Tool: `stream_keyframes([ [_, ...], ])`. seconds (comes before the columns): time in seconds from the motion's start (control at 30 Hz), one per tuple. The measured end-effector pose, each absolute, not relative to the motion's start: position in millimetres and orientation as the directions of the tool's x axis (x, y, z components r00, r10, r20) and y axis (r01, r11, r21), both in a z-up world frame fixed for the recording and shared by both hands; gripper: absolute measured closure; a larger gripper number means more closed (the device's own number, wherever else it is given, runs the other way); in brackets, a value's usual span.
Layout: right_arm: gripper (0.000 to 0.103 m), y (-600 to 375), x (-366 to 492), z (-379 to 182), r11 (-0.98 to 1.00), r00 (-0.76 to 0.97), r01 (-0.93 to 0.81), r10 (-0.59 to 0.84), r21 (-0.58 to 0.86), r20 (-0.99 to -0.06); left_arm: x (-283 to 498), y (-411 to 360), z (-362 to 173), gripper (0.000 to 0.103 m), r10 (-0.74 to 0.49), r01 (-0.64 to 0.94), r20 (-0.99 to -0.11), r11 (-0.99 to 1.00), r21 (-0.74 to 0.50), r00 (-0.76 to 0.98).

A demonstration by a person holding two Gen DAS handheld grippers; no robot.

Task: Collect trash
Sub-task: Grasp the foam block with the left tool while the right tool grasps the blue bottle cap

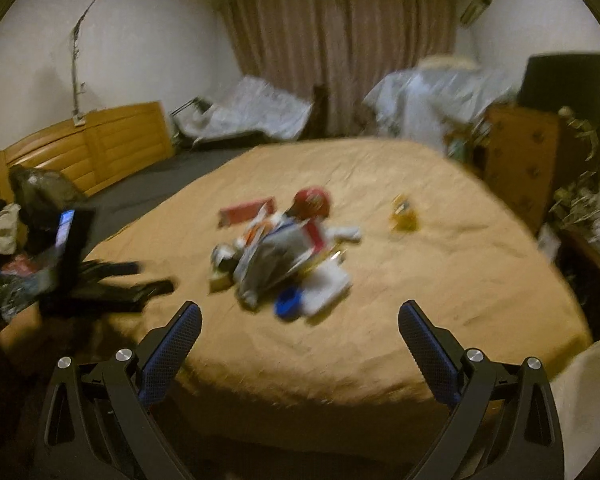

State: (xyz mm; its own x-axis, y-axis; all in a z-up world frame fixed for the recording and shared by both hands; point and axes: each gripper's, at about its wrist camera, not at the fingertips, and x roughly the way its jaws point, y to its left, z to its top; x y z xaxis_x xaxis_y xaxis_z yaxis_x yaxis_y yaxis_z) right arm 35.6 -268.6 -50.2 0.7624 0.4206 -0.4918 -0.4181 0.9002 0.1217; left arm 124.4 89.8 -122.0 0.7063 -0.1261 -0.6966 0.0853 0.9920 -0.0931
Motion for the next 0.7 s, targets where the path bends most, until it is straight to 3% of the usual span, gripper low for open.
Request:
stream_keyframes([
  [0.03, 0.014, -264.6, 43.8, -59.2, 0.892, 0.742, -0.431, 0.435, 0.133, -0.51, 136.3, 91.3, -128.4, 0.034, -0.131, 0.085, -0.714, 0.991, -0.1, 0.687],
  [0.1, 0.046, -253.8, 64.9, -79.5, 0.871, 0.683, -0.462, 0.471, 0.168, -0.558, 157.6, 86.6, -140.2, 0.035, -0.128, 0.097, -0.734, 0.992, -0.085, 0.667],
  [0.33, 0.048, -206.5, 142.7, -147.6, 0.819, 0.531, -0.515, 0.535, 0.252, -0.657, 203.4, 75.4, -168.0, 0.035, -0.115, 0.097, -0.778, 0.993, -0.07, 0.618],
  [0.57, 0.048, -160.0, 200.0, -181.9, 0.841, 0.542, -0.516, 0.469, 0.164, -0.697, 211.2, 97.0, -167.1, 0.035, -0.059, 0.044, -0.763, 0.998, -0.04, 0.644],
  [0.7, 0.049, -142.6, 215.0, -192.8, 0.828, 0.523, -0.538, 0.478, 0.162, -0.706, 204.7, 121.8, -169.4, 0.035, -0.076, 0.015, -0.761, 0.996, -0.087, 0.644],
])
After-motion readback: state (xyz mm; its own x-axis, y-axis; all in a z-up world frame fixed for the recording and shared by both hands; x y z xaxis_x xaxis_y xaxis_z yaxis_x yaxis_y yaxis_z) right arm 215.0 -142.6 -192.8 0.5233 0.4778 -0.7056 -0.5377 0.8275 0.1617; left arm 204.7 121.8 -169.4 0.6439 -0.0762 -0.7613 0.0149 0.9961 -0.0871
